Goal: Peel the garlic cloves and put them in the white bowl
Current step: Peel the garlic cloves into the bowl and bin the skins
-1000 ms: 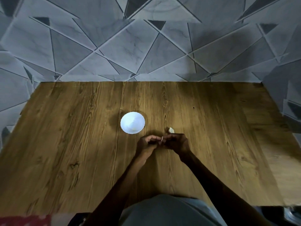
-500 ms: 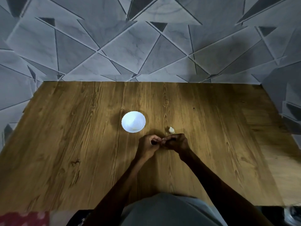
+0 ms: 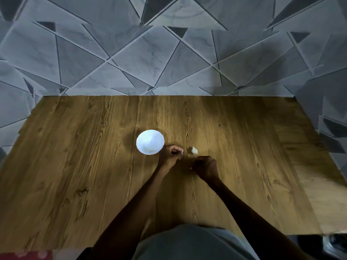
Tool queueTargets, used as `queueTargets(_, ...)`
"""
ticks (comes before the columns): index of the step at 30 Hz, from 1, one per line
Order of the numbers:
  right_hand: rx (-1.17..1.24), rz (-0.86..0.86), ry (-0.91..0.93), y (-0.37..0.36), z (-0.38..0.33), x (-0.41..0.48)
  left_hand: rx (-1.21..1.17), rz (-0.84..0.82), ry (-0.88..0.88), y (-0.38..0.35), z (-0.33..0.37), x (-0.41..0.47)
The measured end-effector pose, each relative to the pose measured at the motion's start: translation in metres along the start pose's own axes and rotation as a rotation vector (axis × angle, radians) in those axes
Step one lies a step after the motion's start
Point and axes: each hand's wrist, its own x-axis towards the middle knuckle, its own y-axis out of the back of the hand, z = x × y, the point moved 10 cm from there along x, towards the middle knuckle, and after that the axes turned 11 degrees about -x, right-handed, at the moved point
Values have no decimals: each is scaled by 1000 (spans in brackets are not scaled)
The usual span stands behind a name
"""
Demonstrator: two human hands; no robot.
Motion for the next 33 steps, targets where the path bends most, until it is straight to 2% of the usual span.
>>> queueTargets(6,-38,-39,-51,-3,1,-7,49,4,5,-9,-2,12)
queueTargets(15,-49,8,-89,1,3,3,206,36,-69,-1,-25,-22)
queueTargets(20,-67,-90,-217,-7,12,17,220,34,-82,-3,-21,-26)
queueTargets(24,-152,-127,-256,-8,6,23,186,30,-89,-3,-18,-29)
queueTargets(27,-279,-107,-194,-6,-9,24,137,15,-72,-5,-19,-32)
queueTargets(33,-341,-116,-165,-5,-23,25,-49,20,33,-7,-26,-32)
